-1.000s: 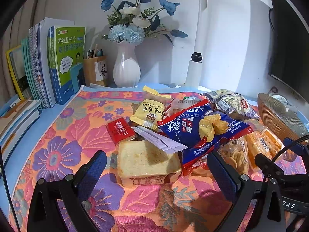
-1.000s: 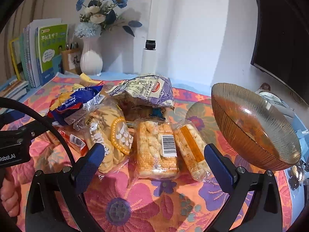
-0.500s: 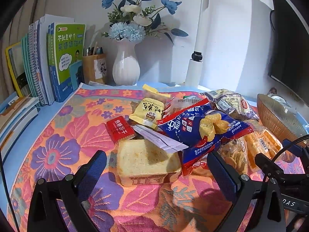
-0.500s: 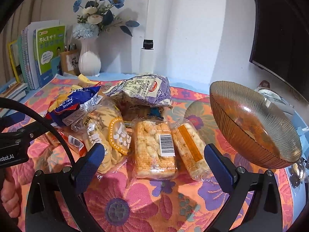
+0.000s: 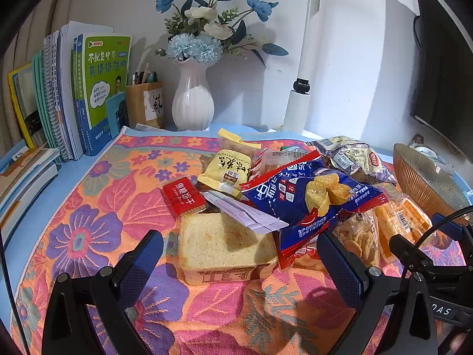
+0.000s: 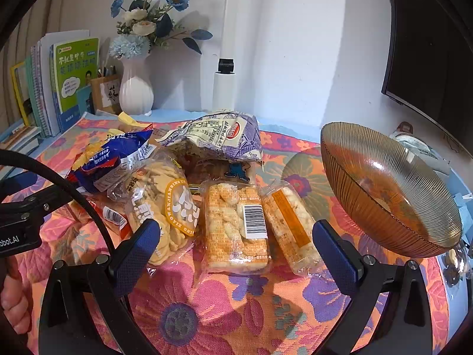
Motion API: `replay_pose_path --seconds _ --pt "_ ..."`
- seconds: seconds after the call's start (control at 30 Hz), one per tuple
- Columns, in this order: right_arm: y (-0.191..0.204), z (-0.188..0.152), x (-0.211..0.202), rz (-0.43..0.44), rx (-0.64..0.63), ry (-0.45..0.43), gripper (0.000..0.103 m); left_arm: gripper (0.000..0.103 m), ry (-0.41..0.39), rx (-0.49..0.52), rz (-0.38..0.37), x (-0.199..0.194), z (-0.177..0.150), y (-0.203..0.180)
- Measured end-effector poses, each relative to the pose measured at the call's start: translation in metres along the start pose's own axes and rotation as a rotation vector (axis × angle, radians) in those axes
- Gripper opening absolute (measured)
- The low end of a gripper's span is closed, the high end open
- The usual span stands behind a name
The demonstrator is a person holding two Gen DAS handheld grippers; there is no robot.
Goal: Organize snacks
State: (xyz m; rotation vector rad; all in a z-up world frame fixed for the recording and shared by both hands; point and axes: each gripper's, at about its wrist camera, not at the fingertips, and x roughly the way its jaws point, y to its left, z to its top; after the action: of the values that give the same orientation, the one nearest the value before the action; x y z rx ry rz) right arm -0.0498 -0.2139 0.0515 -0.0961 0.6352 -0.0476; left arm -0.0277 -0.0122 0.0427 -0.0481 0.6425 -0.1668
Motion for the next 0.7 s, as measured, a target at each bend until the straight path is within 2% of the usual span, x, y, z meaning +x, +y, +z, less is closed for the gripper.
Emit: replay_pose_path --seconds 0.47,0.6,0.7 --pt "0.0 0.0 0.0 -0.006 0.005 -0.004 0.103 0.103 -0.004 -0.003 0.0 0.0 0.001 0.0" --pt "-0.007 -0.001 -0.011 0.021 0.035 -0.055 0.103 0.103 -0.019 -0.024 -0.058 -0.006 0.003 0.005" --pt "-0.013 0.0 -0.022 0.097 0.033 -0.071 0.103 0.103 -0.014 -0.012 -0.117 -0.014 0.01 0.009"
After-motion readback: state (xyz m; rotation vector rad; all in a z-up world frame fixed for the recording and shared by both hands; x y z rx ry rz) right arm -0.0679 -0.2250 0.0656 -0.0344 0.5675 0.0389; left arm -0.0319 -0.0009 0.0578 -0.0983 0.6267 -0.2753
